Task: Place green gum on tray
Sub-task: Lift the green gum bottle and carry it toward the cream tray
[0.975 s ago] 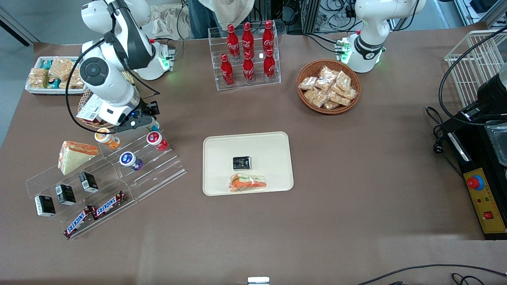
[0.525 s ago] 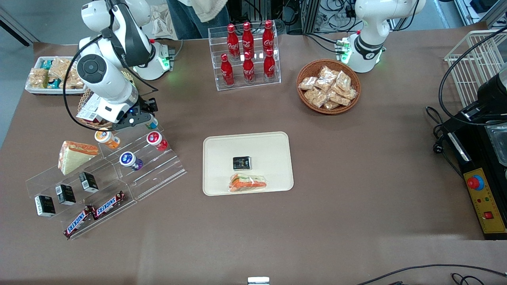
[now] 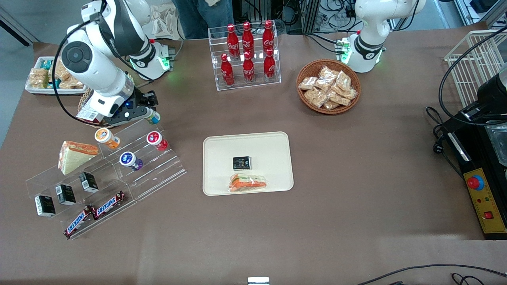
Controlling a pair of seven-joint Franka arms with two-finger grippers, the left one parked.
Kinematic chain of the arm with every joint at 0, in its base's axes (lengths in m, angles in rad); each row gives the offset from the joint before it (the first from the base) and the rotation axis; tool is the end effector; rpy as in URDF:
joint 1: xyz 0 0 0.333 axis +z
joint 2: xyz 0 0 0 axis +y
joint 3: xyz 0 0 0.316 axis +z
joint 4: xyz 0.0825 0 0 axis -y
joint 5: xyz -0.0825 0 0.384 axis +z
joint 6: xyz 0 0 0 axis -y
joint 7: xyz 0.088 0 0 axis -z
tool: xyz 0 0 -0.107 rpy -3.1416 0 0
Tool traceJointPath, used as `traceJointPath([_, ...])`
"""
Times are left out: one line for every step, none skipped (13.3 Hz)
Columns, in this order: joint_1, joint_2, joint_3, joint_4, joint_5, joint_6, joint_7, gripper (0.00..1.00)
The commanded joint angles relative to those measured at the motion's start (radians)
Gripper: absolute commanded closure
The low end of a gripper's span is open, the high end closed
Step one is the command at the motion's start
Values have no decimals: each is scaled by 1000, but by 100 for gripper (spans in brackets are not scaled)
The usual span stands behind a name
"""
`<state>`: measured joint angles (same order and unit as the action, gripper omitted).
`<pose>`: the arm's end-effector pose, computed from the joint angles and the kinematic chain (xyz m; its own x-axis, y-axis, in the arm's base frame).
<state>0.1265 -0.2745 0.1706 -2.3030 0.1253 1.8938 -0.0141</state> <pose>0.4253 0.1422 0.4443 0.9576 0.2532 -0.1374 0.2459 -0.9669 -0.0681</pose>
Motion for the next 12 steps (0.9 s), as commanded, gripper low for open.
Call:
traceJointPath([5,21,36,49,59,-21,48,72])
traceJointPath([5,34,61,66,66,-16,96,72])
traceJointPath([7,47,91,82,68,-13,149,72])
traceJointPath([5,66,127,95,68,1,201,72])
traceJointPath([5,81,151,100,69,25,260,72])
traceJointPath([7,102,179,109,69,56,331,72])
traceJointPath([7,138,220,135,68,83,417,72])
traceJointPath([7,176,246,166,65,99,477,72])
traceJointPath([7,214,260,186,63,109,511,72])
traceJointPath([8,253,274,203,59,135,540,72])
traceJointPath([15,289,283,215,51,166,572,72])
traceJointPath([39,329,283,221,43,200,598,72])
